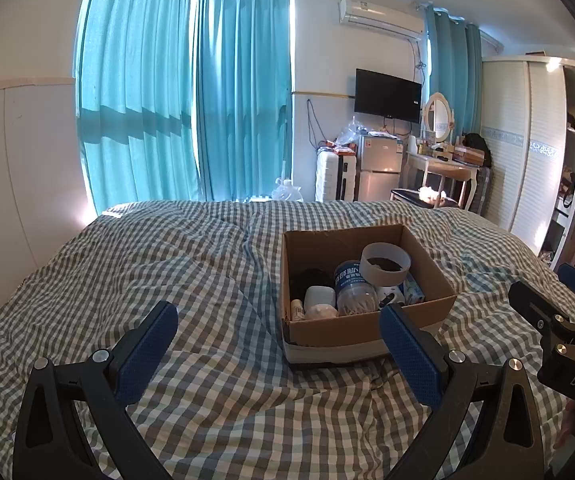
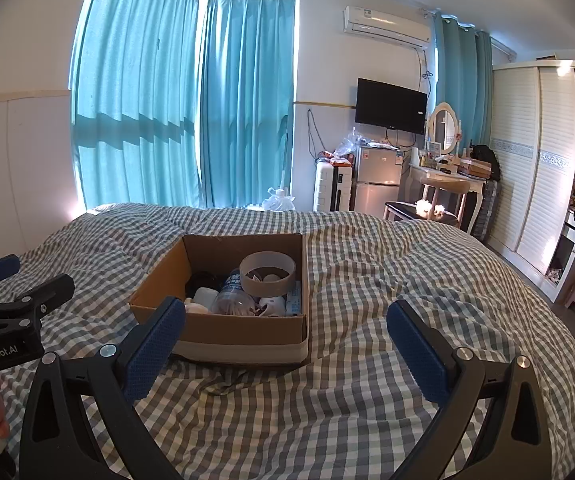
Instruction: Organize objects
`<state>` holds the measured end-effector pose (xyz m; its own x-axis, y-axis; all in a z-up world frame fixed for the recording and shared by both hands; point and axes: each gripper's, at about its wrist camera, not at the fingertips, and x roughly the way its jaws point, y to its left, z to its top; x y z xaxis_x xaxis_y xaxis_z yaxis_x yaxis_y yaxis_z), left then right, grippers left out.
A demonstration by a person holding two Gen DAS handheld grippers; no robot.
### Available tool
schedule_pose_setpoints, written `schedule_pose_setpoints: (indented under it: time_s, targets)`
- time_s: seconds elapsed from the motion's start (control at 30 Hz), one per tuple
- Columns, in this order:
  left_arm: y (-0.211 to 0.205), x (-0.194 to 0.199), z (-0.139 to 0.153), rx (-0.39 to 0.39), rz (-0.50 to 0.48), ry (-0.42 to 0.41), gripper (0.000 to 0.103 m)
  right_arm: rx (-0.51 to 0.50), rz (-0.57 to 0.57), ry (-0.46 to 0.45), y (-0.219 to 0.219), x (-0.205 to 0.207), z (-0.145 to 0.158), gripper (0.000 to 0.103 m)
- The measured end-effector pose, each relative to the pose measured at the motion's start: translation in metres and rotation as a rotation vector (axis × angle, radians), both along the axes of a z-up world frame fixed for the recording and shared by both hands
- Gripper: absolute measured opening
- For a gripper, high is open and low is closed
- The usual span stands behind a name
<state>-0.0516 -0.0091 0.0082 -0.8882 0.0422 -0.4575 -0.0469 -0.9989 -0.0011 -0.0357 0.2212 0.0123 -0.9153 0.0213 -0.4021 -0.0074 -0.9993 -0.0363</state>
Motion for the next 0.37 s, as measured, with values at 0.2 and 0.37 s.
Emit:
schedule_pose_setpoints:
  time_s: [0.2,0.37]
  targets:
    - [-0.002,-0.0009,-0.0021,-0.007,0.021,-0.007,0.103,-0.003,0.002,-0.014,0.0009,-0.0008,-0.0021,0.101]
    - [-0.003,-0.0003,-0.005,-0.021,0.036,-0.008,0.103,-0.003,0.002,-0.017,0.0002,-0.0007,-0.003,0.101]
